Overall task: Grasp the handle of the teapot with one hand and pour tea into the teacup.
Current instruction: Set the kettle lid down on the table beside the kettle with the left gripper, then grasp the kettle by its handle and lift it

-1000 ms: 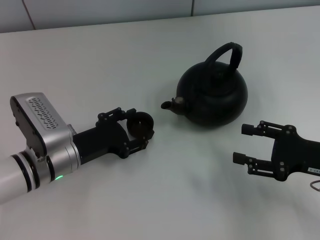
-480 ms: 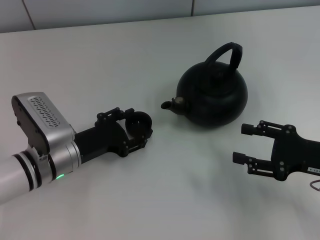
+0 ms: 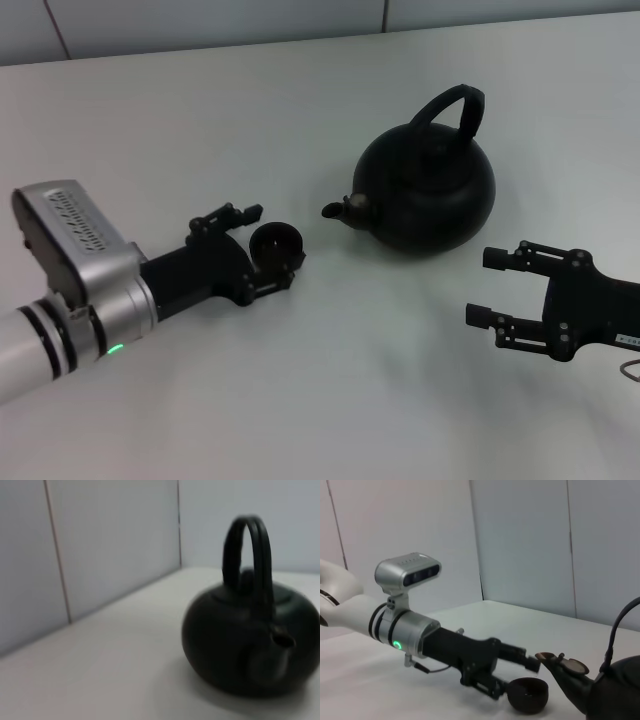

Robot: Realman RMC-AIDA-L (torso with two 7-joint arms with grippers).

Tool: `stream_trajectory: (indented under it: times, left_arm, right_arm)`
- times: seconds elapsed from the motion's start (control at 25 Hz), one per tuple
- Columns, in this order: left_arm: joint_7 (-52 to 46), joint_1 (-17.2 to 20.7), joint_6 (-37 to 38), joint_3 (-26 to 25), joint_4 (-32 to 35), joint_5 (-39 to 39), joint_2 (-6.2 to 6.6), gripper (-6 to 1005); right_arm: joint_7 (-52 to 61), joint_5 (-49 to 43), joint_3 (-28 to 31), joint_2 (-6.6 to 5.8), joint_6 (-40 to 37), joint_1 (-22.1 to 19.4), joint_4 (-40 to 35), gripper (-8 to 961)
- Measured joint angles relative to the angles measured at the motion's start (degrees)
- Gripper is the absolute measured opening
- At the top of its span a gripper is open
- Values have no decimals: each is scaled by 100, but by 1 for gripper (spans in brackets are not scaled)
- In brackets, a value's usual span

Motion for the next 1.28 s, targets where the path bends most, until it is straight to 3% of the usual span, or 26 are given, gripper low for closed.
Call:
stream_trajectory:
  times: [0.28, 0.36, 0.44, 0.52, 0.56, 0.6, 0.68, 0.76, 0.8, 0.96, 1.28]
  left_arm:
    - [-398, 567, 1308, -195, 887, 20, 70, 810]
    - [-915, 1021, 2093, -187, 1617, 10, 87, 810]
    - [-984, 1121, 2237, -186, 1746, 13, 91, 810]
    - [-1074, 1404, 2684, -177, 2088, 17, 98, 810]
    - [-1193, 1718, 3182, -161, 2456, 27, 124, 810]
    - [-1193, 1718, 3182, -161, 2456, 27, 124, 810]
    - [-1355, 1932, 3556, -148, 2676, 28, 177, 810]
    - [-1591, 2171, 3905, -18, 2791, 34, 328, 810]
    - [-1591, 2171, 3905, -18, 2791, 34, 328, 810]
    - [-1878, 2396, 3970, 585, 2889, 38, 538, 810]
    - [-1872, 2454, 3494, 820, 3107, 298, 508, 810]
  right_arm:
    - [11, 45, 0, 5, 32, 19, 0, 726]
    - [10, 82, 0, 1, 47, 48, 0, 726]
    - [10, 101, 1, -1, 48, 51, 0, 726]
    - [10, 138, 5, -4, 50, 60, 0, 726]
    - [11, 151, 15, -5, 50, 70, 0, 726]
    - [11, 152, 29, -5, 50, 73, 0, 726]
    - [11, 153, 55, -5, 50, 79, 0, 726]
    - [10, 156, 116, -1, 55, 90, 0, 726]
    - [10, 156, 116, -1, 55, 90, 0, 726]
    - [20, 159, 131, 2, 53, 80, 0, 727]
    - [20, 159, 133, 8, 21, 12, 35, 726]
